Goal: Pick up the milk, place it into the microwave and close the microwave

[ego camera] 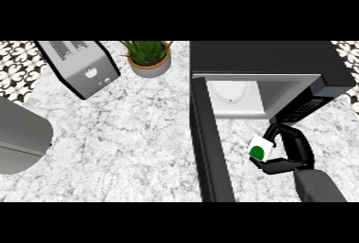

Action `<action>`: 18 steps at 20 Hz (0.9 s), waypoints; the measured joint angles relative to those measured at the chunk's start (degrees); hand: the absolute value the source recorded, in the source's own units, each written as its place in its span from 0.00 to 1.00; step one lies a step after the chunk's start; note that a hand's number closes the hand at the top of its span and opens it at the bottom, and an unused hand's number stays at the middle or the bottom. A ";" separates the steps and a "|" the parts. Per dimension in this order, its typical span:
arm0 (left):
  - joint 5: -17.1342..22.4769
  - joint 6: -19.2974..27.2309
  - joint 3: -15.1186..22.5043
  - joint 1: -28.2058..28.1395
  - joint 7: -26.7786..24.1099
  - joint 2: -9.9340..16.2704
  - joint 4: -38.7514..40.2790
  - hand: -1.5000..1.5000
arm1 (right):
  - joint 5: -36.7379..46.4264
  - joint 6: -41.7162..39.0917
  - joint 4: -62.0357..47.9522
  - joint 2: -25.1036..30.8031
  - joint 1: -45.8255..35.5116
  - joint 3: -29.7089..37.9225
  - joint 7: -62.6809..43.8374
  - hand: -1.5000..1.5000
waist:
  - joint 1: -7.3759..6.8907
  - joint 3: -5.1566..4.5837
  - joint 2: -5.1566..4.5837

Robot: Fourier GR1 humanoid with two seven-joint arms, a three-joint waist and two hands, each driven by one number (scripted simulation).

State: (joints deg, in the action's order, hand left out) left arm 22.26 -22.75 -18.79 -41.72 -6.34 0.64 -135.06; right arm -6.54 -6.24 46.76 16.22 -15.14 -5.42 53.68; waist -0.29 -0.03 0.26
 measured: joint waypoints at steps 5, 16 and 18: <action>1.17 -0.51 -2.49 1.92 1.17 0.75 0.74 0.00 | 0.50 4.27 8.58 -2.18 -0.86 -0.54 -8.56 1.00 | 0.09 -0.01 -0.04; 3.92 -3.78 -5.23 2.19 0.29 0.17 1.76 0.00 | 9.06 15.36 1.98 -4.62 -16.78 -0.48 -19.47 1.00 | -1.03 0.02 -0.32; 4.08 -4.27 -5.53 2.28 0.45 -0.08 1.58 0.00 | 10.62 17.17 -2.67 -5.23 -19.84 0.14 -18.82 1.00 | -1.21 0.04 -0.42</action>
State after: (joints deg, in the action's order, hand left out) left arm 26.34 -27.02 -24.32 -39.44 -5.88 0.56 -133.48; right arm 4.07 10.93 44.09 11.00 -34.98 -5.29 34.86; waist -1.50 0.01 -0.16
